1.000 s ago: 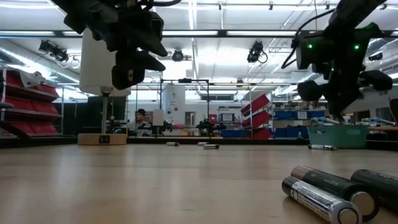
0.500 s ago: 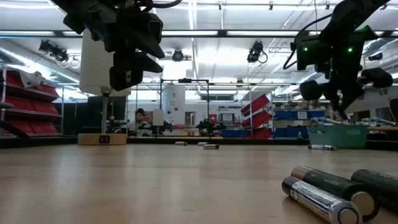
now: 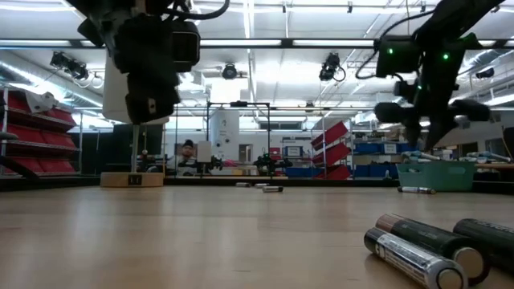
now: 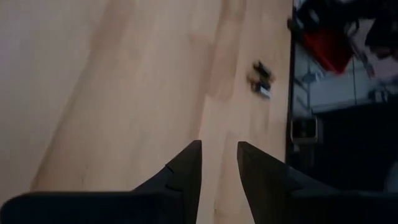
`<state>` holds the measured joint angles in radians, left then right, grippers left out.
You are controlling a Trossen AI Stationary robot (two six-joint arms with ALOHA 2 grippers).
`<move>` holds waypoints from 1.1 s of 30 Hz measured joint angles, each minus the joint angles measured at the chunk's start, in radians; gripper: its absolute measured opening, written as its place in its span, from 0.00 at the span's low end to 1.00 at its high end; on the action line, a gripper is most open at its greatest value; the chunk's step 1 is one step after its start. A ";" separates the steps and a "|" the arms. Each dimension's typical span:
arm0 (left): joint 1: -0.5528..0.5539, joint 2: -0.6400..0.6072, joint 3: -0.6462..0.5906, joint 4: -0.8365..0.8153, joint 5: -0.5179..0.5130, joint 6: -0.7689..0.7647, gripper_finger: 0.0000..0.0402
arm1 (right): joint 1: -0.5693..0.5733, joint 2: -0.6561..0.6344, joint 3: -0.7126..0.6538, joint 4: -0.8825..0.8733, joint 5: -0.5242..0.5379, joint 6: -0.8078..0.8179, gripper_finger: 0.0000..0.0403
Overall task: Sort batteries
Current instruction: Put the black battery into the blue bin
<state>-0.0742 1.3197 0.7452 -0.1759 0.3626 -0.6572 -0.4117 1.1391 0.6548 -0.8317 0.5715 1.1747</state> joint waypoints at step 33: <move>-0.059 -0.018 0.000 -0.111 0.011 0.214 0.23 | 0.799 0.338 0.000 0.974 -0.490 0.228 0.24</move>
<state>-0.1329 1.3022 0.7456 -0.2869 0.3740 -0.4434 0.3869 1.4774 0.6548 0.1424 0.0814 1.4031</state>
